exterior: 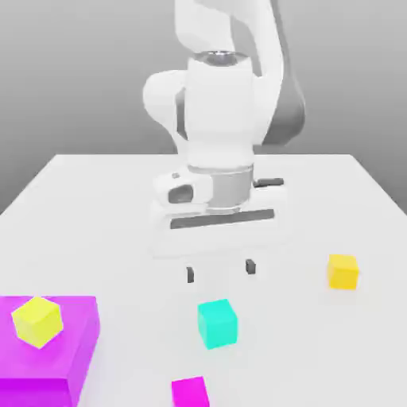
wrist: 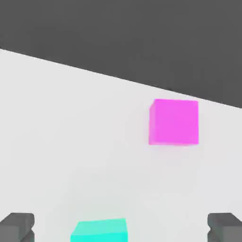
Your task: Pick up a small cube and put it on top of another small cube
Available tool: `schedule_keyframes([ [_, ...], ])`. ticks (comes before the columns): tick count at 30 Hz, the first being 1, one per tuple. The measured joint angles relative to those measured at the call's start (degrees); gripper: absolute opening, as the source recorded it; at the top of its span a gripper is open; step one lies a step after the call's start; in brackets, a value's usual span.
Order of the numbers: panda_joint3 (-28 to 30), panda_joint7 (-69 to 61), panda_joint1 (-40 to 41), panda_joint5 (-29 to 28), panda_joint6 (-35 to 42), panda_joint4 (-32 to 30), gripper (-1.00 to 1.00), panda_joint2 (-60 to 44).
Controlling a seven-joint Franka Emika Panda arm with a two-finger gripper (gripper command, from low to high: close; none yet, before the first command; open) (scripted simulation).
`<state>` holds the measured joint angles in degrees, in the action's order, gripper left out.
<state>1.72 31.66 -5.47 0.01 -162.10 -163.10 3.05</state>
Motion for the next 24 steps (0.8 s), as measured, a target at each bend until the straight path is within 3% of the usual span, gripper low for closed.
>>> schedule_keyframes([
  [7,-1.0,-1.4,0.7,1.0,-12.0,0.7,0.00,-14.7],
  [8,-1.2,-1.4,0.8,1.1,-13.5,1.0,-1.00,-16.5],
  [15,-1.4,-1.3,1.0,0.8,-13.8,1.1,-1.00,-16.9],
  [24,-3.0,-3.8,-0.3,1.0,-0.8,-1.4,-1.00,-1.4],
])
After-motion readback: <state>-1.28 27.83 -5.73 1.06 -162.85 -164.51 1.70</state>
